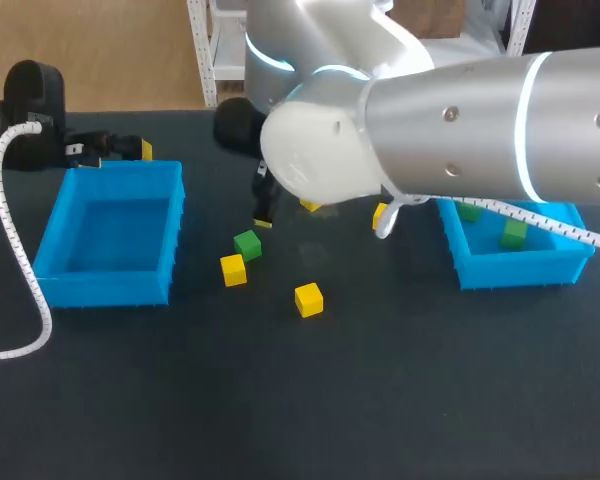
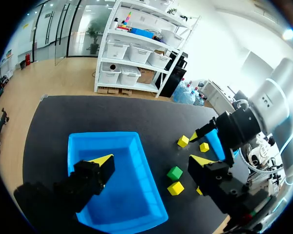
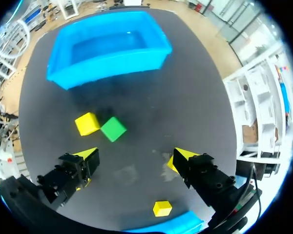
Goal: Put the green cubes in the right bin and the yellow cubes in the left bin.
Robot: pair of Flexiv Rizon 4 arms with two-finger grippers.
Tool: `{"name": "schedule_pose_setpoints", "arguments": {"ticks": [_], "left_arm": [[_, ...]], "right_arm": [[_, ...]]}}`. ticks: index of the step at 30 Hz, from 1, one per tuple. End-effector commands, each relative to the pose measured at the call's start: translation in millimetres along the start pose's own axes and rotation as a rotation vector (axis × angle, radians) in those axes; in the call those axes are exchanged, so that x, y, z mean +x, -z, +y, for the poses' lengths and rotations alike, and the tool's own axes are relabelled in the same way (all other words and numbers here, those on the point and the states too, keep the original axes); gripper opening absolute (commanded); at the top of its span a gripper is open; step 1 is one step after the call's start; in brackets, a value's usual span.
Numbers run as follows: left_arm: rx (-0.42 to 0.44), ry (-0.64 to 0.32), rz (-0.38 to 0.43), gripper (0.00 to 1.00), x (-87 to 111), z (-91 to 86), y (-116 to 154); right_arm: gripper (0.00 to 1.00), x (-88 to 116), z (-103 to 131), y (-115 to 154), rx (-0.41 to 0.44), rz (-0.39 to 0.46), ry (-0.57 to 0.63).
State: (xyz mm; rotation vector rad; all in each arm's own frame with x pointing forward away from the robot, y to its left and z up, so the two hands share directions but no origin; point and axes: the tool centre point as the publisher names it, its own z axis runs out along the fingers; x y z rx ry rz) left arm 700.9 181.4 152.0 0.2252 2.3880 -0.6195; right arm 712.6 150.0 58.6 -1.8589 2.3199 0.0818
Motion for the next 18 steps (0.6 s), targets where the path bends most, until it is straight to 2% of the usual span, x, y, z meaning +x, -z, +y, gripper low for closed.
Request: {"name": "schedule_pose_setpoints", "arguments": {"ticks": [1, 8, 18], "left_arm": [[0.008, -0.002, -0.005, 1.00, 1.1, 2.1, 0.0], [0.008, -0.002, -0.005, 1.00, 1.1, 2.1, 0.0], [0.008, -0.002, -0.005, 1.00, 1.1, 2.1, 0.0]], "right_arm": [[1.00, 0.1, 5.3, 1.6, -0.020, 0.006, 0.021], [1.00, 2.6, 16.9, -2.7, -0.056, 0.036, 0.105], [1.00, -3.7, 4.6, -3.8, -0.015, 0.063, 0.256]]}}
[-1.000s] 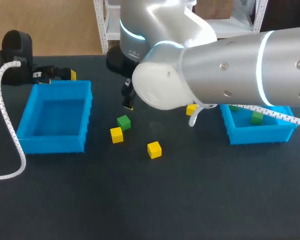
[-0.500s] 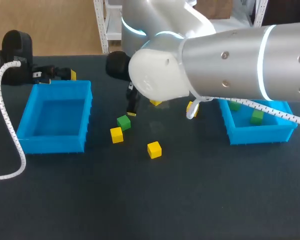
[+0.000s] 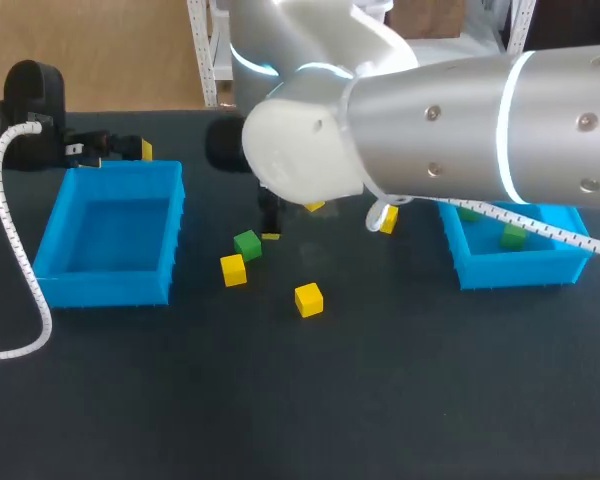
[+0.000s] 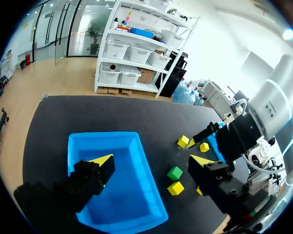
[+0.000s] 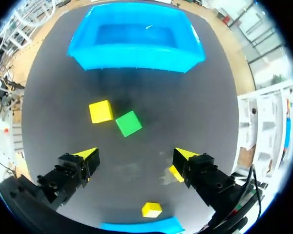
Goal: Put the green cubes in the right bin and the yellow cubes in the left bin.
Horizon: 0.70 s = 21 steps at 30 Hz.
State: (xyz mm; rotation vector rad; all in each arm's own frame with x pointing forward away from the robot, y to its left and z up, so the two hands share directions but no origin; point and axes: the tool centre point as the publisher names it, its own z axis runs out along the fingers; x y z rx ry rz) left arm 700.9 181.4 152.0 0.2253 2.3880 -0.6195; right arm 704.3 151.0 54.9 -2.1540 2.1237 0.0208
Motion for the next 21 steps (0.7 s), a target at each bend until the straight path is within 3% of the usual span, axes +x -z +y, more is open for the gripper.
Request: {"name": "schedule_pose_setpoints", "arguments": {"ticks": [1, 21], "left_arm": [[0.008, -0.002, -0.005, 1.00, 1.2, 2.1, -0.1], [0.008, -0.002, -0.005, 1.00, 1.2, 2.1, -0.1]], "right_arm": [[1.00, -4.8, -5.8, -0.2, 0.012, 0.006, 0.031], [1.00, -15.2, 18.0, -24.6, 0.007, 0.011, 0.171]]}}
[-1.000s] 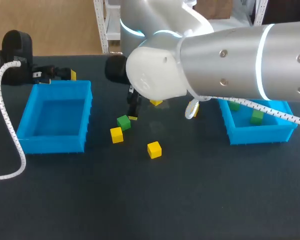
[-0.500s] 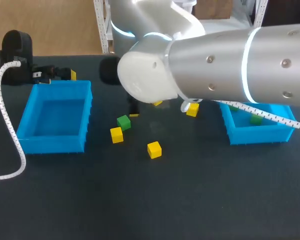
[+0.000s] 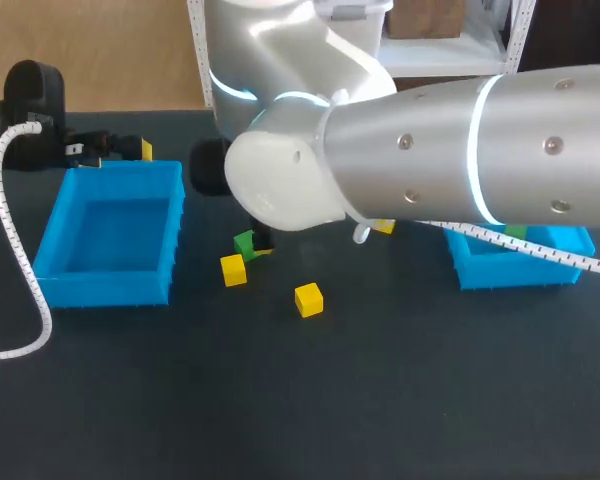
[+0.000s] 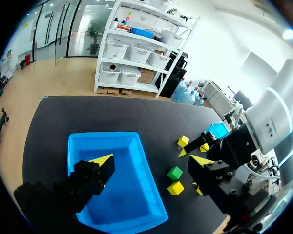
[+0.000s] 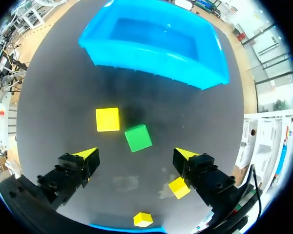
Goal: Put the green cubes in the right bin and the yellow cubes in the left bin.
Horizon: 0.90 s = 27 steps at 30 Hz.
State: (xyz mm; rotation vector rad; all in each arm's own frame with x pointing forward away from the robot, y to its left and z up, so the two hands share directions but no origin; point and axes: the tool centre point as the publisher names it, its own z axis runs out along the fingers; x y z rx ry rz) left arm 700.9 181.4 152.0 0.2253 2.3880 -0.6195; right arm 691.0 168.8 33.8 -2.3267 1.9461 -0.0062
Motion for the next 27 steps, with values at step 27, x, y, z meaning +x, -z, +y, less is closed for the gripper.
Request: {"name": "schedule_pose_setpoints", "arguments": {"ticks": [27], "left_arm": [[0.008, -0.002, -0.005, 1.00, 1.2, 2.1, -0.1]], "right_arm": [[1.00, -12.8, -7.7, -29.4, 0.010, 0.031, 0.104]]}}
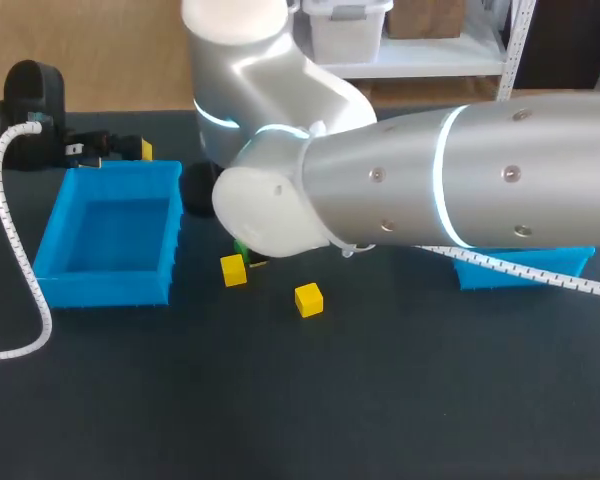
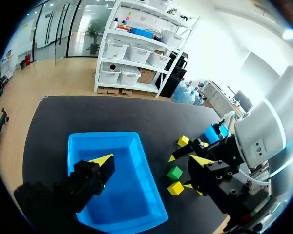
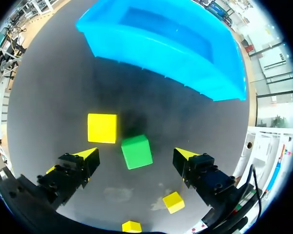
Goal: Put the green cubes in the right bin and the yellow cubes in the left bin.
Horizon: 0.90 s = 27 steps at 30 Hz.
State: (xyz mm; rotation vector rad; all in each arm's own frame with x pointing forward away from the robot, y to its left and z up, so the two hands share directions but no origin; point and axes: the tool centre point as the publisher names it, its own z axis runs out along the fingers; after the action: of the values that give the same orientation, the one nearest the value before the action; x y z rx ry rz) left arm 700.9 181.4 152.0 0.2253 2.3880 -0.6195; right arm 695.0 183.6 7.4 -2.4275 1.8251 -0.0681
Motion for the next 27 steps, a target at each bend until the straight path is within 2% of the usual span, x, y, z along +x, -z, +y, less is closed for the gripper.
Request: {"name": "schedule_pose_setpoints", "arguments": {"ticks": [1, 6, 9, 10, 11, 13, 14, 15, 18, 20, 21, 27], "left_arm": [[0.008, -0.002, -0.005, 1.00, 1.2, 2.1, 0.0], [0.008, -0.002, -0.005, 1.00, 1.2, 2.1, 0.0], [0.008, -0.002, -0.005, 1.00, 1.2, 2.1, 0.0], [0.008, -0.002, -0.005, 1.00, 1.2, 2.1, 0.0], [0.008, -0.002, -0.005, 1.00, 1.2, 2.1, 0.0], [0.008, -0.002, -0.005, 1.00, 1.2, 2.1, 0.0], [0.008, -0.002, -0.005, 1.00, 1.2, 2.1, 0.0], [0.008, -0.002, -0.005, 1.00, 1.2, 2.1, 0.0], [0.008, -0.002, -0.005, 1.00, 1.2, 2.1, 0.0], [0.008, -0.002, -0.005, 1.00, 1.2, 2.1, 0.0], [0.008, -0.002, -0.005, 1.00, 1.2, 2.1, 0.0], [0.008, -0.002, -0.005, 1.00, 1.2, 2.1, 0.0]], "right_arm": [[1.00, 0.8, -3.1, -2.6, -0.011, 0.005, -0.004], [1.00, 4.0, -0.3, -6.7, -0.011, 0.006, -0.015], [0.91, 4.4, 3.2, -10.0, -0.012, 0.007, -0.018], [0.73, 4.8, 3.8, -10.9, -0.011, 0.008, -0.019], [0.68, 5.0, 4.3, -11.3, -0.009, 0.010, -0.023], [0.69, 6.6, 5.4, -13.3, -0.005, 0.012, -0.029], [0.67, 7.4, 5.9, -14.2, -0.005, 0.012, -0.038], [0.42, 8.1, 6.5, -15.0, -0.005, 0.012, -0.040], [0.28, 8.3, 8.5, -15.1, -0.007, 0.013, -0.047], [0.04, 8.4, 9.4, -15.0, -0.006, 0.013, -0.054], [0.00, 8.4, 9.8, -14.7, -0.003, 0.012, -0.059], [0.00, 10.9, 8.6, -10.2, 0.010, 0.014, -0.077]]}}
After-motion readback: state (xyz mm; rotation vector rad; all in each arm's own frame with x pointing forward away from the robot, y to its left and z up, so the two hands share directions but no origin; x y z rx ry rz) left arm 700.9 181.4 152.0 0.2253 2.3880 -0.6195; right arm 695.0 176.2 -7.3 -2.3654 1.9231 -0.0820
